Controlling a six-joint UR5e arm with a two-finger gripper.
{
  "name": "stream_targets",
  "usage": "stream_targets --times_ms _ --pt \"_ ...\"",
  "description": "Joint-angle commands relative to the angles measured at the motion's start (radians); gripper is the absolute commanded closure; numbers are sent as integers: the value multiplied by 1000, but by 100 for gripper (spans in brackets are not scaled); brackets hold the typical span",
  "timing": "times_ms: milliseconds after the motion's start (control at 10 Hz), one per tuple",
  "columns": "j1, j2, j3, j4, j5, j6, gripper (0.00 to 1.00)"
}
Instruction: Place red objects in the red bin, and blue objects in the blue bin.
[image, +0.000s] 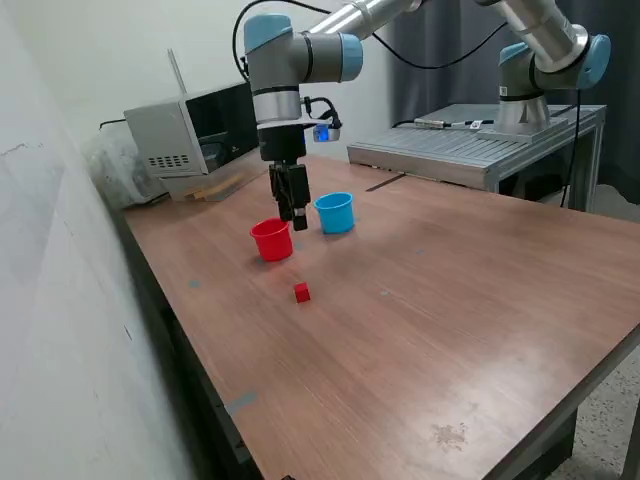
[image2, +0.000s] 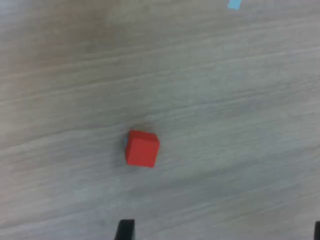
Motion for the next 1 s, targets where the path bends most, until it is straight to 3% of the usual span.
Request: stream_targets --times_ms 0,200,400,900 --pt "3 84 -39 -37 -3 12 0" --pt "3 150 -69 -42 -10 23 0" --pt "3 191 -93 -50 -54 67 0" --pt "5 193 -74 -50 -83 77 0"
